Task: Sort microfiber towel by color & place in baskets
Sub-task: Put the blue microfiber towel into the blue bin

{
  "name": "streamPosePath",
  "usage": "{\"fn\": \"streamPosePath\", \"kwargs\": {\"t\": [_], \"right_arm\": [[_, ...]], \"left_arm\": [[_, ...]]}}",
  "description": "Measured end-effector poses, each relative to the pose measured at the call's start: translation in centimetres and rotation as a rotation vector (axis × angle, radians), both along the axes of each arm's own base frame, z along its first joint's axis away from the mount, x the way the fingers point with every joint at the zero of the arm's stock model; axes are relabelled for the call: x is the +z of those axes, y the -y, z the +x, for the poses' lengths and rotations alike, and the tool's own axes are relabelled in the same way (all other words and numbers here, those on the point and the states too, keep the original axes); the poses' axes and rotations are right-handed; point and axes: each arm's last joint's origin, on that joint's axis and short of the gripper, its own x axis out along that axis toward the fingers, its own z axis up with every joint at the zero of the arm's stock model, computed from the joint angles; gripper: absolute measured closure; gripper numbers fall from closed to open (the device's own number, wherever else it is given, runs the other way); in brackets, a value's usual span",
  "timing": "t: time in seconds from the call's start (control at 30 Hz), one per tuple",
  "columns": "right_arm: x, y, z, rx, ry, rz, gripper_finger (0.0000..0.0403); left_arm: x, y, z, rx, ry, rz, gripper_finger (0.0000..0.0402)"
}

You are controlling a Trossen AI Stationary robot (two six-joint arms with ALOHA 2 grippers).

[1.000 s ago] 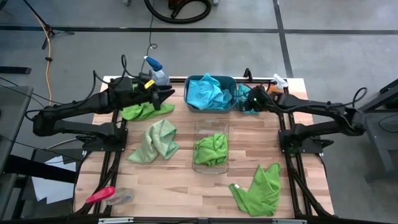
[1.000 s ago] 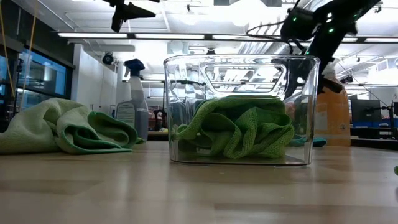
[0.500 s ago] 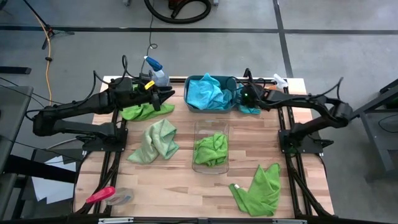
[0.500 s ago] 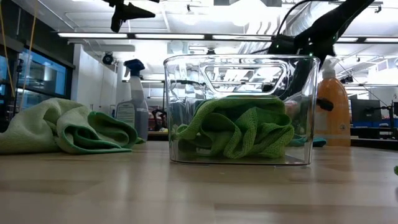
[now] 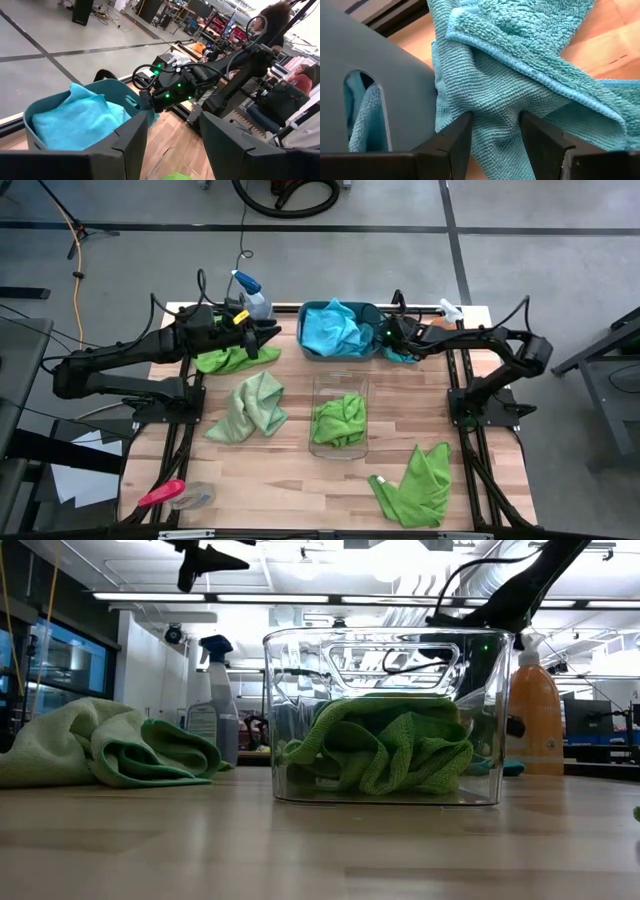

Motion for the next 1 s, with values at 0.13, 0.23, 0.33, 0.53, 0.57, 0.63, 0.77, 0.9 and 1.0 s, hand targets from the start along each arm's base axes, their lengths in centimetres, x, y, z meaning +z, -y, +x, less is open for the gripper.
{"fn": "streamPosePath", "kwargs": {"t": [0.13,0.23,0.33,0.53,0.57,0.63,0.77,0.9,1.0], "right_arm": [[-0.2,0.0,0.1,-0.032,0.011,0.014,0.0238],[-0.2,0.0,0.1,-0.028,0.011,0.012,0.0254],[-0.2,0.1,0.1,-0.013,0.002,0.007,0.0313],[-0.2,0.1,0.1,0.041,-0.022,-0.011,0.0388],[-0.1,0.0,0.1,0.052,-0.025,-0.012,0.0392],[0.3,-0.2,0.1,0.087,-0.033,-0.024,0.0399],[2.0,-0.8,-0.3,0.119,-0.022,-0.083,0.0400],[4.4,-1.9,-1.2,0.127,-0.008,-0.162,0.0401],[6.4,-2.9,-1.9,0.124,0.040,-0.235,0.0402]], "left_arm": [[-0.3,0.0,0.0,0.000,-0.024,-0.010,0.0232],[-0.3,0.1,0.0,-0.013,-0.029,-0.014,0.0232],[-0.3,0.1,0.0,-0.016,-0.030,-0.015,0.0232],[-0.3,0.1,0.0,-0.016,-0.031,-0.015,0.0232],[-0.3,0.1,0.0,-0.017,-0.031,-0.015,0.0232],[-0.3,0.1,0.0,-0.017,-0.031,-0.015,0.0232],[-0.3,0.1,0.0,-0.017,-0.032,-0.014,0.0232],[-0.3,0.0,0.0,-0.017,-0.033,-0.010,0.0232],[-0.3,0.0,-0.1,-0.018,-0.035,-0.006,0.0232]]}}
